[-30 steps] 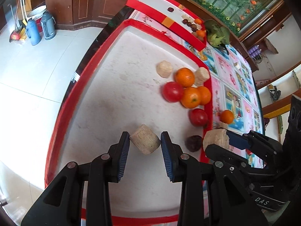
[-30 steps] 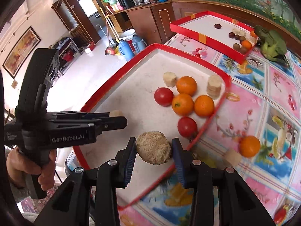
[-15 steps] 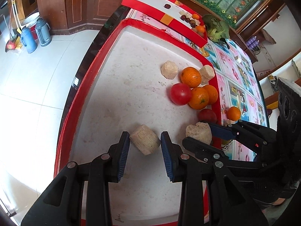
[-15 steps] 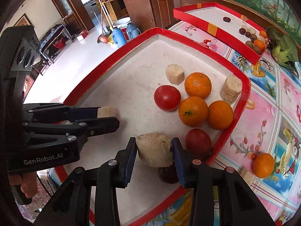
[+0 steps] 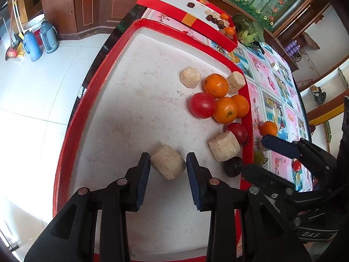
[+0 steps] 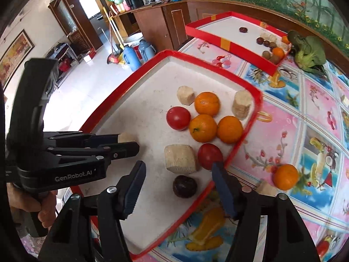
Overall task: Organize fruits
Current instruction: 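Carry chunk and root ball into the white tray and open both tools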
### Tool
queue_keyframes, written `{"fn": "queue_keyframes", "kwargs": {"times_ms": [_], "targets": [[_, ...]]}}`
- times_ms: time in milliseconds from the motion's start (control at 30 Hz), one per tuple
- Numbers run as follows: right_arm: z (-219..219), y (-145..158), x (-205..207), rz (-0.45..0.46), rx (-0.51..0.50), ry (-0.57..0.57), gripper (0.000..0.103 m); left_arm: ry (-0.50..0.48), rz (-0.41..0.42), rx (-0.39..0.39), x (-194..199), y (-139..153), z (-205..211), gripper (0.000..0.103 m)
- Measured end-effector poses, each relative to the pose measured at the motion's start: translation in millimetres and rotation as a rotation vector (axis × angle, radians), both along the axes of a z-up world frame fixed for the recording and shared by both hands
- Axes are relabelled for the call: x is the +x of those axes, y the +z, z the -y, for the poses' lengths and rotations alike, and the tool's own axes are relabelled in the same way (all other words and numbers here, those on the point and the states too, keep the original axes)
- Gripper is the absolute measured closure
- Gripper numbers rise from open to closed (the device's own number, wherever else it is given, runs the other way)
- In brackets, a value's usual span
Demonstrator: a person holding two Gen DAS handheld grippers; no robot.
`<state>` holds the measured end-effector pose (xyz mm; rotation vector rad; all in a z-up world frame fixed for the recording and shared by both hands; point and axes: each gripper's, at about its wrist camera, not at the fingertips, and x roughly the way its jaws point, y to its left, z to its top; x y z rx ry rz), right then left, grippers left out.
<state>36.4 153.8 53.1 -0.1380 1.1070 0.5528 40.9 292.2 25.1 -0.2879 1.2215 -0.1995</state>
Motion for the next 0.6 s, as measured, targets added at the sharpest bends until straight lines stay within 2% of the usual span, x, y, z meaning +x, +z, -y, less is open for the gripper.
{"fn": "queue_keyframes", "kwargs": {"times_ms": [167, 267, 600], "targets": [[26.6, 5.9, -5.7, -0.003, 0.02, -0.056, 0.037, 0.024, -0.01, 0.007, -3.4, 2.3, 7.0, 0.07], [43.8, 7.0, -10.2, -0.009, 0.034, -0.09, 0.036, 0.047, 0.007, 0.003, -8.9, 9.5, 9.6, 0.06], [80.5, 15.9, -23.7, 0.003, 0.057, -0.13, 0.036, 0.032, 0.047, -0.01, -20.5, 34.1, 39.9, 0.059]]}}
